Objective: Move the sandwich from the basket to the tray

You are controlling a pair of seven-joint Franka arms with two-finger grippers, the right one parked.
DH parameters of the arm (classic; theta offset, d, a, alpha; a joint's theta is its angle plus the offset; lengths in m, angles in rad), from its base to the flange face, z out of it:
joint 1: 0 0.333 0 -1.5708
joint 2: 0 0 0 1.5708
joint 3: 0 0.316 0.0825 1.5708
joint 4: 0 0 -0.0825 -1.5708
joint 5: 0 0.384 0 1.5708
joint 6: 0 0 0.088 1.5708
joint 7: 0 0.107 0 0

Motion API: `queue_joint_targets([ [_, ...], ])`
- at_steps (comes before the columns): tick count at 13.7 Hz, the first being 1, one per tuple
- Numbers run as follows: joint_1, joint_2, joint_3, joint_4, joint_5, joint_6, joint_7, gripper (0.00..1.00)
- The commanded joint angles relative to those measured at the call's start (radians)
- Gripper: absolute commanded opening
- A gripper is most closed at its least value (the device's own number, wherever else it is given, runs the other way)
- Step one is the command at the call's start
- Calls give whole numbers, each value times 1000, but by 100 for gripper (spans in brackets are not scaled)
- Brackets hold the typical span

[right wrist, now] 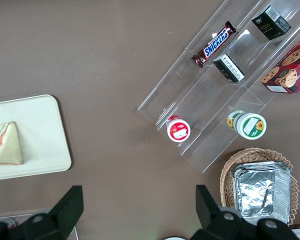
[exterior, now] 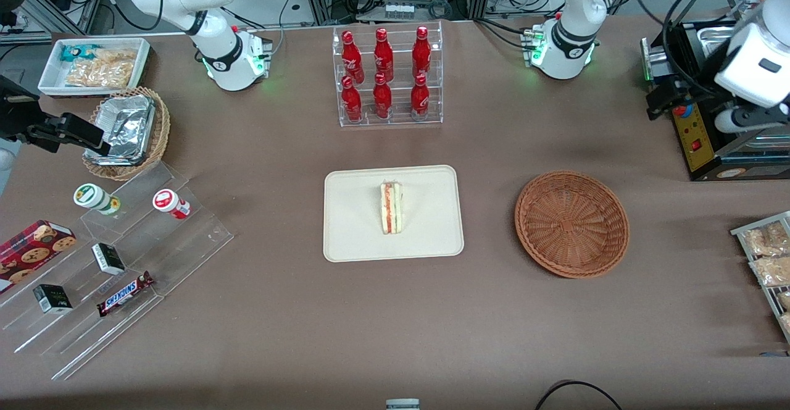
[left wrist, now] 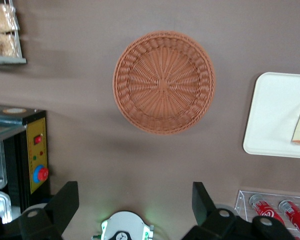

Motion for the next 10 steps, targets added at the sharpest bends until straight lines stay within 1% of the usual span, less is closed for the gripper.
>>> queue_joint_targets([
  [1,47,45,-33,81,-13,-26,32,100],
  [4,51,-11,-26,25,-16,-59,30,100],
  [6,53,-58,-26,-36,-13,-30,30,100],
  [7,53,-96,-26,-91,-13,5,30,100],
  [8,53,-106,-26,-109,-14,21,24,100],
  [10,53,-88,-27,-84,-13,18,21,100],
])
